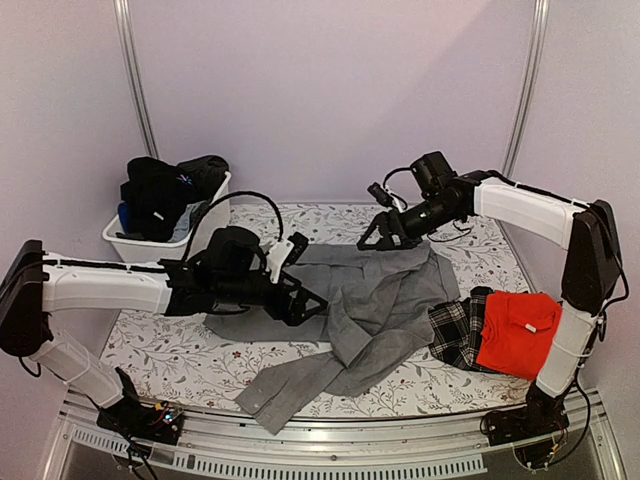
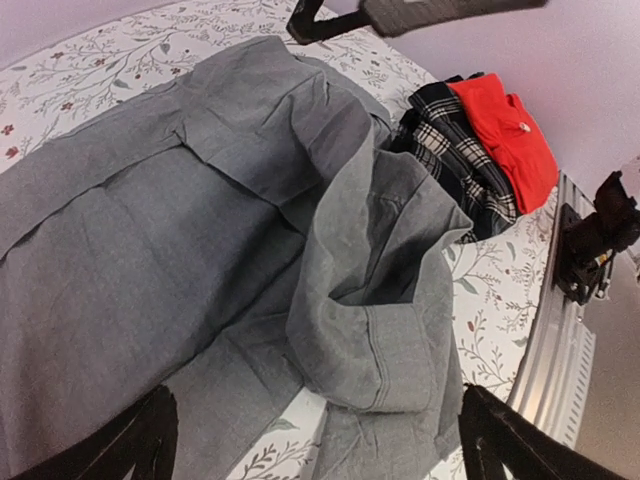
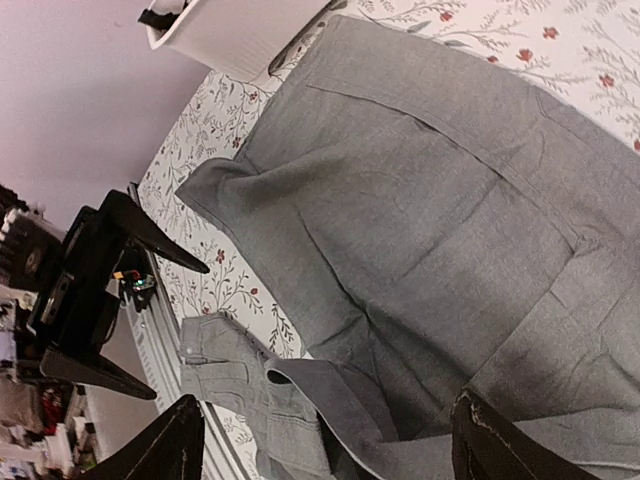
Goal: Fold and stack the mixed laundry pile
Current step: Adjust the 1/3-folded shirt at the center of the board.
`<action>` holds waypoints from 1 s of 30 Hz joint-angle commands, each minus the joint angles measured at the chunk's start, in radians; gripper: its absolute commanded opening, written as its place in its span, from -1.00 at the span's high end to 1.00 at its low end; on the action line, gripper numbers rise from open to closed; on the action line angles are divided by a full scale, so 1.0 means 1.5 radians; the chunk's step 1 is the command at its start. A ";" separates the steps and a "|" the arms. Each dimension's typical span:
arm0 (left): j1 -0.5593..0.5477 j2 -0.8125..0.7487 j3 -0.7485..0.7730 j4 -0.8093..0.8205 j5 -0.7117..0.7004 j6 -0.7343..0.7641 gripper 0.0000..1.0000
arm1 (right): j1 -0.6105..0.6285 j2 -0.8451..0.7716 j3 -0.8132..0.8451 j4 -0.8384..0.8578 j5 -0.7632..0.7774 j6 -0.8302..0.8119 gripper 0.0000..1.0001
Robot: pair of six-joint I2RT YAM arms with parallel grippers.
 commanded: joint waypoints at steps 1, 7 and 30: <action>0.049 -0.054 -0.032 0.027 -0.006 -0.065 -0.95 | 0.099 0.024 0.049 -0.033 0.146 -0.204 -0.70; 0.084 -0.092 -0.048 0.015 -0.007 -0.058 -0.96 | 0.141 0.074 0.077 -0.081 0.136 -0.289 -0.73; 0.057 0.061 0.093 -0.025 -0.091 0.087 -0.96 | -0.081 0.118 -0.073 0.001 0.094 -0.005 1.00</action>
